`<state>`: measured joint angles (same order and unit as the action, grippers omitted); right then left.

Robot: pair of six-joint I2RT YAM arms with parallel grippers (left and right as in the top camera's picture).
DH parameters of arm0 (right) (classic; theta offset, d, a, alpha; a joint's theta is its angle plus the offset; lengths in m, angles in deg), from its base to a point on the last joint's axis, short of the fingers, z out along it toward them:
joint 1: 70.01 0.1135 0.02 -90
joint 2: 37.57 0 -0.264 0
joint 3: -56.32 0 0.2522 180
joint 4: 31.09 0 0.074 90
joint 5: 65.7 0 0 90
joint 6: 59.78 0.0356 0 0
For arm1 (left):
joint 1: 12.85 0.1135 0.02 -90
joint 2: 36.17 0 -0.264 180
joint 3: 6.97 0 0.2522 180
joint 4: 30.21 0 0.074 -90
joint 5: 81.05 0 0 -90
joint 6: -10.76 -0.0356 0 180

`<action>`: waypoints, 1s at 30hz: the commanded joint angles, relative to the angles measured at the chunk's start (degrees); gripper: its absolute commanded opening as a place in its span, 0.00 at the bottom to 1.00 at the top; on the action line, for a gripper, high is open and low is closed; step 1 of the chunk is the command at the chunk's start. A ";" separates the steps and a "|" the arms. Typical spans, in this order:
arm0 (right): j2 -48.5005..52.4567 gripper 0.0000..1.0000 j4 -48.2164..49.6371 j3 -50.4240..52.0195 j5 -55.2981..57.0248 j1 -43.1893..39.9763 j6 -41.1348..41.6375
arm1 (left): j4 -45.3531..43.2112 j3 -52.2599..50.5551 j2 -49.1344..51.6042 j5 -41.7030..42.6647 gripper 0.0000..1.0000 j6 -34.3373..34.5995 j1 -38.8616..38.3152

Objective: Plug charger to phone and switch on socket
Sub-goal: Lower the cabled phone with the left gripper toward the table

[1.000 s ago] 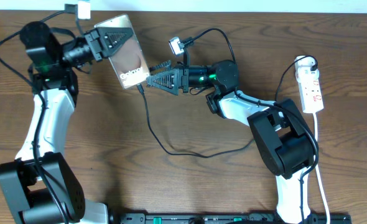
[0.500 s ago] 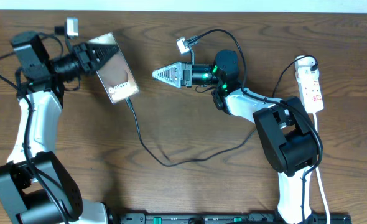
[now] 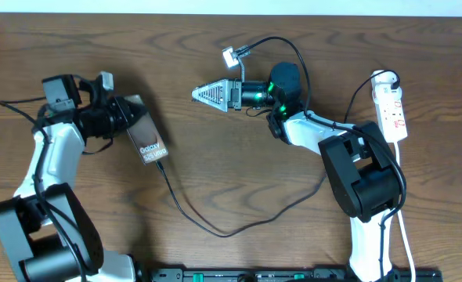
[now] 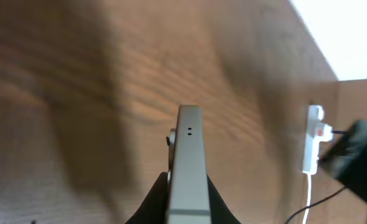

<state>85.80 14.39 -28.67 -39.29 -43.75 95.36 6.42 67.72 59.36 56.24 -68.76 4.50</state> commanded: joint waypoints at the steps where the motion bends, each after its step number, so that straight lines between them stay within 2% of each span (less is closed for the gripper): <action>1: -0.02 0.99 -1.46 -0.76 0.04 -0.46 -2.29 | -0.68 -0.98 3.72 -0.42 0.07 -0.85 -0.07; 12: -0.02 0.99 -2.62 -0.76 0.00 -0.44 -3.13 | -2.78 -0.98 14.69 -0.37 0.07 -0.83 -0.07; 30: -0.02 0.99 -5.09 -0.76 0.00 0.09 -3.56 | -2.82 -2.03 15.93 -2.40 0.07 -0.83 -0.07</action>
<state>85.80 9.45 -28.67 -39.27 -43.75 92.72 3.49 66.49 74.99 53.96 -68.78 4.50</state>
